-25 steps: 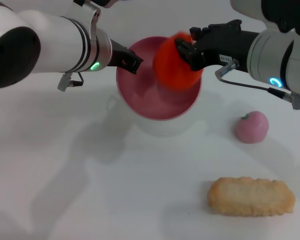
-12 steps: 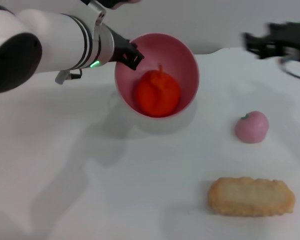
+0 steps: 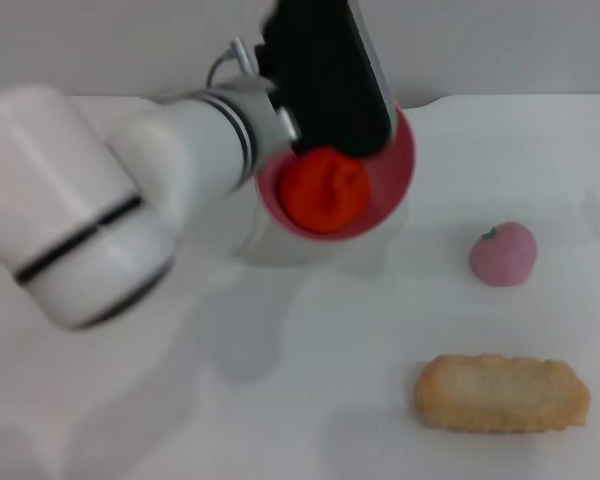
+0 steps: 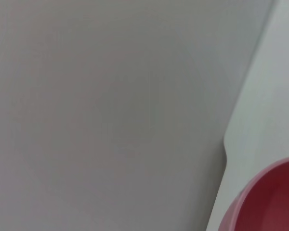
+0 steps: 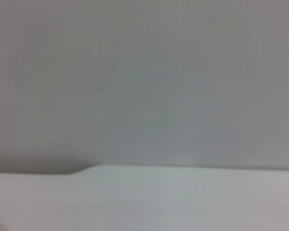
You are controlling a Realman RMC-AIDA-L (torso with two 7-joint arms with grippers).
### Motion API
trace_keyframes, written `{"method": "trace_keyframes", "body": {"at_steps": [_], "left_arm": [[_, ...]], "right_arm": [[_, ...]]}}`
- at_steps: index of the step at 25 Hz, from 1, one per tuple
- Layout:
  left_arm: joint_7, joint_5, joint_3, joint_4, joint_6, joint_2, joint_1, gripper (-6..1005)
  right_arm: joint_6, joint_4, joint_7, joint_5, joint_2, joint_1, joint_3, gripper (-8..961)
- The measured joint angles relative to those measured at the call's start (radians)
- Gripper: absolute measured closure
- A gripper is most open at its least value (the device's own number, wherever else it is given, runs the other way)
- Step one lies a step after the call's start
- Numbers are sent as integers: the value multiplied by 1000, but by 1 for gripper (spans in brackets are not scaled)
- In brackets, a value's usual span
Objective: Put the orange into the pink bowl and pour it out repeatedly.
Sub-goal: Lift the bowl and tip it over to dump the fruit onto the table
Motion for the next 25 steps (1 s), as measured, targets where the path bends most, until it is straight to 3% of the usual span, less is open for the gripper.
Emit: {"method": "trace_keyframes", "body": {"at_steps": [3, 5, 6, 9, 12, 18, 25], "left_arm": [[-6, 103, 78, -17, 16, 0, 7, 961], [-37, 308, 162, -21, 23, -1, 39, 961], [-37, 308, 162, -21, 23, -1, 39, 961], [-89, 550, 251, -7, 44, 0, 81, 960], [-94, 693, 304, -12, 49, -1, 96, 960], [-54, 824, 349, -30, 28, -3, 98, 960], [-62, 834, 344, -43, 22, -4, 92, 959]], "right_arm": [[4, 20, 0, 1, -2, 6, -1, 371], [5, 27, 0, 2, -3, 11, 2, 365], [5, 27, 0, 2, -3, 11, 2, 363], [6, 28, 0, 2, -5, 14, 4, 355], [6, 28, 0, 2, -6, 22, 4, 347], [6, 30, 2, 2, -7, 31, 1, 331], [6, 33, 6, 2, -8, 34, -3, 313]]}}
